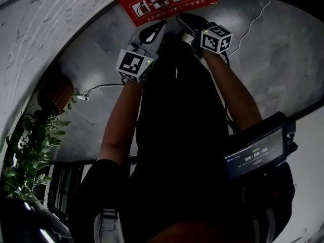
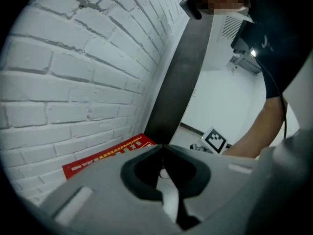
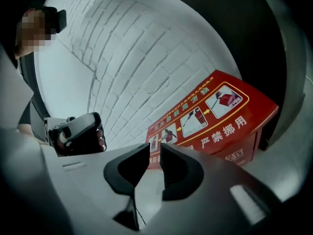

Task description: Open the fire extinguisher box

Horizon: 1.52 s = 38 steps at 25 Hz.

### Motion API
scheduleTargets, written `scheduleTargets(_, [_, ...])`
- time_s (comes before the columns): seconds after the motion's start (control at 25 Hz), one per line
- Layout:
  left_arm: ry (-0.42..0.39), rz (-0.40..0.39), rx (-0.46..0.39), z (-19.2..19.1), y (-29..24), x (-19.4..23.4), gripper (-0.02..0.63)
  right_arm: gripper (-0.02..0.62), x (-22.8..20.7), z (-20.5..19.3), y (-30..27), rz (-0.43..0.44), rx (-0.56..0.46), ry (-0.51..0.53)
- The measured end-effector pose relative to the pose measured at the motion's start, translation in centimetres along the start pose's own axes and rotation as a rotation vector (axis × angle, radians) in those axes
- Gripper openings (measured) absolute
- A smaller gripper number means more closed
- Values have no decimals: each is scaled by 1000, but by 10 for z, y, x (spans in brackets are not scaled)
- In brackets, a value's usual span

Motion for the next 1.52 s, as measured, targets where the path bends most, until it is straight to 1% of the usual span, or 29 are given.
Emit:
scheduleTargets(0.08, [16,-7,15,-7,-4,-3,3,61,-10,-13,-5,-11,24,-38])
scheduleTargets(0.2, [8,-1,29,-18,-14,-3,3,73,-28,-32,-11,-16,58,-105])
scheduleTargets(0.36, [29,-3,34,-22,-21,-9,3,115,-44,-49,-20,9,89,-185])
scheduleTargets(0.52, [31,-7,46,-35,-24,-13,3,156,-55,-48,-26,59,69,-281])
scheduleTargets(0.68, [65,-15,56,-35,-24,-18,3,161,-66,-45,-31,82,48,-350])
scheduleTargets(0.84, [41,-1,56,-40,-21,-15,3,178,-74,-47,-33,110,14,-438])
scheduleTargets(0.92, [40,0,55,-39,-20,-15,3,178,-78,-41,-33,111,-21,-475])
scheduleTargets(1.0, [42,1,55,-39,-19,-14,3,143,-83,-38,-34,98,-41,-506])
scheduleTargets(1.08, [45,3,56,-41,-19,-13,3,138,-85,-37,-34,94,-45,-525])
scheduleTargets(1.32, [38,0,57,-41,-18,-17,3,117,-72,-30,-27,117,-69,-536])
scheduleTargets(1.52, [27,4,39,-23,-11,-17,3,101,-48,-12,-14,155,-109,-541])
Point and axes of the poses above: the fingertips, and each gripper's own axes: y backward along the fingers, x to its left, z out of its top, the point moved 1 cm from there along y, backward along the fingers, and after that the axes turned 6 degrees about x, right-handed, at the moved point
